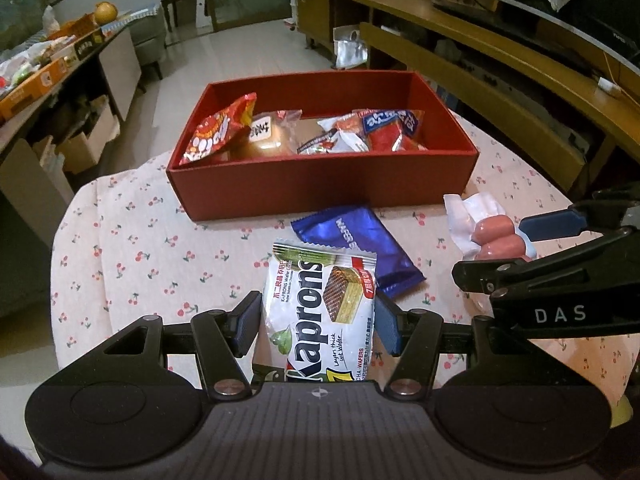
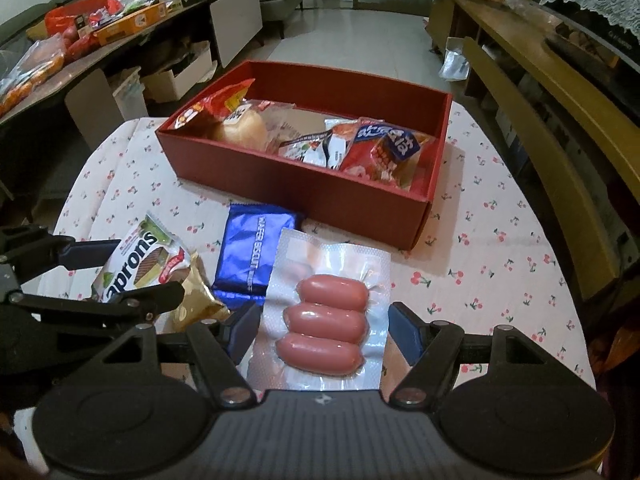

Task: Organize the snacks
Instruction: 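Carry the Kapron pack with the left gripper while the right carries the sausage pack over the box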

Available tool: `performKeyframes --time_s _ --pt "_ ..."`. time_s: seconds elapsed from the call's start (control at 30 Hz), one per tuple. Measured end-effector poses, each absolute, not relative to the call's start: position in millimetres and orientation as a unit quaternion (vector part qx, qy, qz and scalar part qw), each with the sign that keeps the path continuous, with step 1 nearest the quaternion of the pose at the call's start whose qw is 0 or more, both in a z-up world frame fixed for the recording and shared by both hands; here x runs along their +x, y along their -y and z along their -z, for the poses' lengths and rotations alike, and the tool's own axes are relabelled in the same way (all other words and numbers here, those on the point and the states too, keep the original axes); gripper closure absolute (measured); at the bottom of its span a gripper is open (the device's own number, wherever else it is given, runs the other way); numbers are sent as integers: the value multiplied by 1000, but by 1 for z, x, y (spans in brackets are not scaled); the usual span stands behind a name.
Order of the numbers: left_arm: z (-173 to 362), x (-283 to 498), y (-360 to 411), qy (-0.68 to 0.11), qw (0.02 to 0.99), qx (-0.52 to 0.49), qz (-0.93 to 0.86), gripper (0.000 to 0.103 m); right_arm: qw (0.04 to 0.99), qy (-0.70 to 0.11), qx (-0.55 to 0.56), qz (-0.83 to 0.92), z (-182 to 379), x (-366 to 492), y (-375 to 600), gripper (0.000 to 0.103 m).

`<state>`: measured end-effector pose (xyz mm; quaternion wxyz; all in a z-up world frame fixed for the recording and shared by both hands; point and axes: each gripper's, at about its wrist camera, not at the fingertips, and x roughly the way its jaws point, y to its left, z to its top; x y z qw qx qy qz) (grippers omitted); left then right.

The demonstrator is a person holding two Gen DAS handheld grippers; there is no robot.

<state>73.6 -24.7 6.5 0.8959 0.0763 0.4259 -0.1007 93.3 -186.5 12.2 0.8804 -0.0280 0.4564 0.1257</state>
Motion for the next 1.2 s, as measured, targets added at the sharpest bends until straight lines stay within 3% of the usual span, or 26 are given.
performKeyframes --time_s 1.2 --pt "-38 142 34 -375 921 67 83 38 902 -421 4 -98 -44 164 197 15"
